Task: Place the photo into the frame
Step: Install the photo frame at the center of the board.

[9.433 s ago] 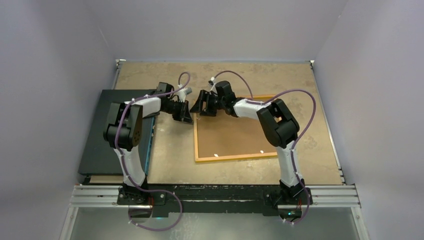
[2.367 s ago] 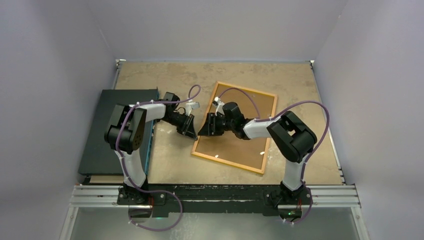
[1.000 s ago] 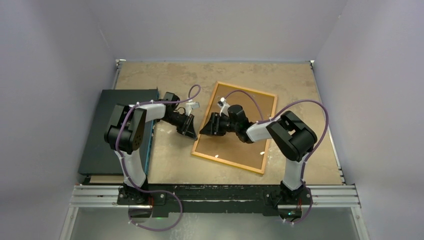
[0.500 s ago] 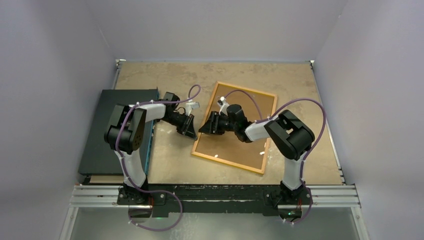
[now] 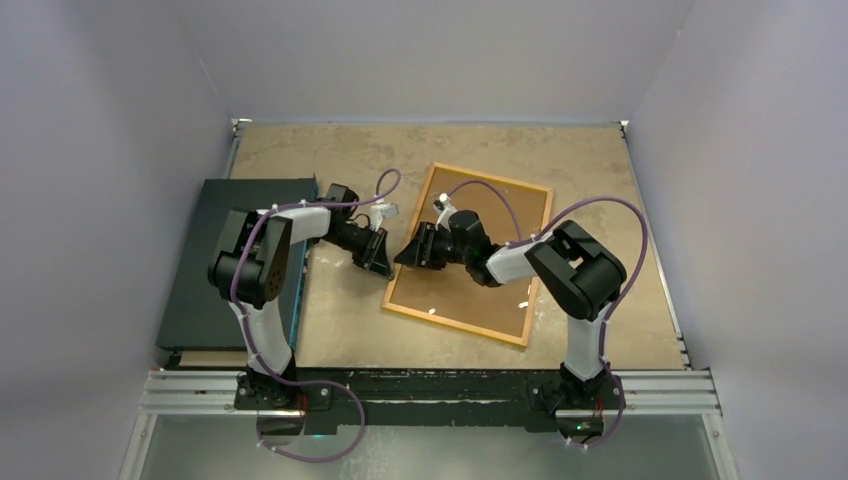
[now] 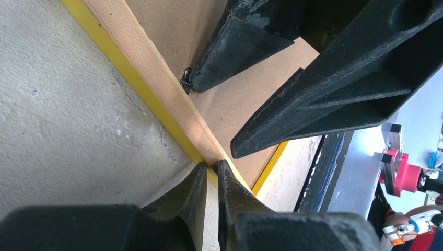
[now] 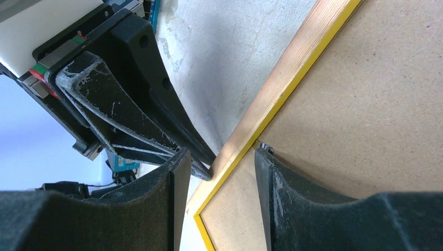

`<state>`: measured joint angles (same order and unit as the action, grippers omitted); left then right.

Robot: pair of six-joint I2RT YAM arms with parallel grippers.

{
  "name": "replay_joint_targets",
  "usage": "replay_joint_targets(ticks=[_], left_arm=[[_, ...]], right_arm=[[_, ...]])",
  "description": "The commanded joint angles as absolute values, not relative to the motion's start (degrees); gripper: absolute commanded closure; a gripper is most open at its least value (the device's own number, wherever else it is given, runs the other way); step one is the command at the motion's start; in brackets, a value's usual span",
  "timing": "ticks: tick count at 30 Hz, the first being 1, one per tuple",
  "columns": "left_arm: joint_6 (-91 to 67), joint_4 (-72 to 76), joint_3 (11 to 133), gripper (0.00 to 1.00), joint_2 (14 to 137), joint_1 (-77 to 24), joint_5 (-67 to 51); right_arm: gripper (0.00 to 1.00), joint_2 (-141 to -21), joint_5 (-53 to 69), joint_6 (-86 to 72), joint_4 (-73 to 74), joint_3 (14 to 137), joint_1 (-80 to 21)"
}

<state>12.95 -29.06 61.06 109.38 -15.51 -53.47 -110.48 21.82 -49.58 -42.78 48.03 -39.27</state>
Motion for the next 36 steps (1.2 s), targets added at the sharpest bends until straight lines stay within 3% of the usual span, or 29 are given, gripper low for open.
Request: replay_joint_targets(ticks=[1, 19, 25, 30, 36], left_arm=[[15.3, -27.7, 60.7, 1.0, 109.2, -16.4, -50.9], [13.5, -25.4, 57.3, 1.0, 108.1, -17.1, -54.0], [13.1, -25.2, 57.0, 1.0, 105.7, -16.8, -58.2], [18.8, -32.4, 62.0, 0.82, 105.8, -15.3, -60.6], [23.8, -34.2, 63.6, 0.79, 105.4, -14.8, -57.6]], right_arm=[[0.48, -112.0, 16.3, -49.3, -40.2, 49.2, -40.7], [0.48, -109.3, 6.5, -55.0, -36.3, 51.7, -46.3], [0.33, -102.9, 13.9, -53.3, -32.6, 52.7, -43.2], [0.25, -94.0, 17.4, -49.7, -26.3, 52.5, -36.1], [0.18, -92.5, 16.3, -44.6, -16.3, 54.5, -28.0]])
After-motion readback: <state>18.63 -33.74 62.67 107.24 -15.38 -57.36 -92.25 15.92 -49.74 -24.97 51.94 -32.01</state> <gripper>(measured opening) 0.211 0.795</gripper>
